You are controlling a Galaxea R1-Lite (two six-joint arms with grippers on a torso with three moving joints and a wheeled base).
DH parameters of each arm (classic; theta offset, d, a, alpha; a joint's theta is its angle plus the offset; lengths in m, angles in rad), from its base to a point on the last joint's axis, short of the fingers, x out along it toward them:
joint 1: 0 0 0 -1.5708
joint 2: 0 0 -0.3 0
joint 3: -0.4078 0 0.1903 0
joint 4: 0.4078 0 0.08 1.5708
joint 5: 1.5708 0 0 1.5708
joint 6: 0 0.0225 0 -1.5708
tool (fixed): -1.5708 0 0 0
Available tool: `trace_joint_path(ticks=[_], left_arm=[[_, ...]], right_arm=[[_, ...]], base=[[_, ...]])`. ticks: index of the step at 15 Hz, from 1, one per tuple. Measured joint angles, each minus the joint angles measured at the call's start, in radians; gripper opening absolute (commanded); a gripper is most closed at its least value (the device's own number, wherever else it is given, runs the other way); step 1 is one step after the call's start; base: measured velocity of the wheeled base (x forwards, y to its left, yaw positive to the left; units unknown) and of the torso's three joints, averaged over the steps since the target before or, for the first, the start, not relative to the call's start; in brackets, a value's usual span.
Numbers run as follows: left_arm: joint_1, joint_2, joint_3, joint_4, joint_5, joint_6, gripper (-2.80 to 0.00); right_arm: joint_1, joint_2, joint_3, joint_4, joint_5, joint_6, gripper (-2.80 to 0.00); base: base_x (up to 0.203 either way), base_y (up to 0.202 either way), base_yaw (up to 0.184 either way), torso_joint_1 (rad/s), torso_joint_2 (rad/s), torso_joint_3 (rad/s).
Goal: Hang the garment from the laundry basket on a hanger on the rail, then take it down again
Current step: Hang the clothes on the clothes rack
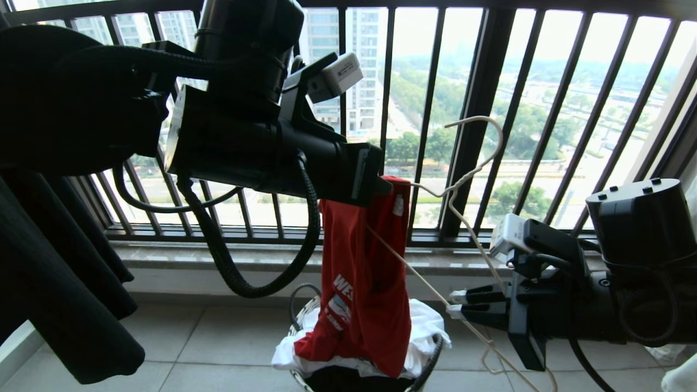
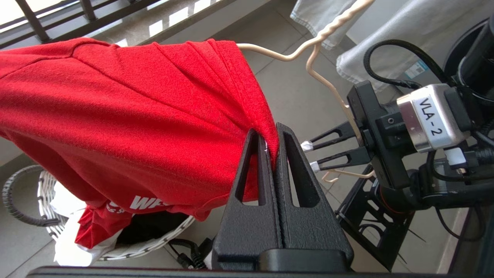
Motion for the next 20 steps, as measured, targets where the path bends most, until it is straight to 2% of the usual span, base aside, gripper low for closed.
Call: trace_joint_path(ticks=[2, 5, 8, 11, 15, 17, 20], left_arm=[[-0.002, -0.031, 0.021, -0.002, -0.085, -0.001, -2.80], [-0.011, -0.051, 0.033, -0.002, -0.096, -0.011, -2.80], [-0.014, -0.052, 0.027, -0.006, -0.100, -0.014, -2.80], [-0.020, -0.065, 0.056, -0.005, -0.166, -0.016, -2.80], [-0.024, -0.078, 0.079, -0.021, -0.186, -0.016, -2.80], [-0.024, -0.075, 0.058, -0.086, -0.186, -0.018, -2.80], [-0.053, -0.054, 0.013, -0.099, -0.187, -0.018, -2.80]], right_arm=[[-0.002, -0.006, -0.003, 0.000, 0.048, 0.031, -2.80], [-0.002, -0.008, -0.034, -0.002, 0.098, 0.120, -2.80], [-0.001, -0.012, -0.043, 0.002, 0.160, 0.154, -2.80], [0.000, -0.012, -0.073, 0.000, 0.234, 0.235, -2.80], [0.000, -0.002, -0.083, 0.000, 0.267, 0.241, -2.80], [0.002, 0.003, -0.077, 0.000, 0.286, 0.242, -2.80], [0.004, 0.008, -0.077, -0.002, 0.313, 0.234, -2.80]], base=[[0.000, 0.000, 0.000, 0.000, 0.00, 0.000], [0.000, 0.000, 0.000, 0.000, 0.00, 0.000], [0.000, 0.000, 0.000, 0.000, 0.00, 0.000], [0.000, 0.000, 0.000, 0.000, 0.00, 0.000], [0.000, 0.000, 0.000, 0.000, 0.00, 0.000], [0.000, 0.000, 0.000, 0.000, 0.00, 0.000], [0.000, 0.000, 0.000, 0.000, 0.00, 0.000]])
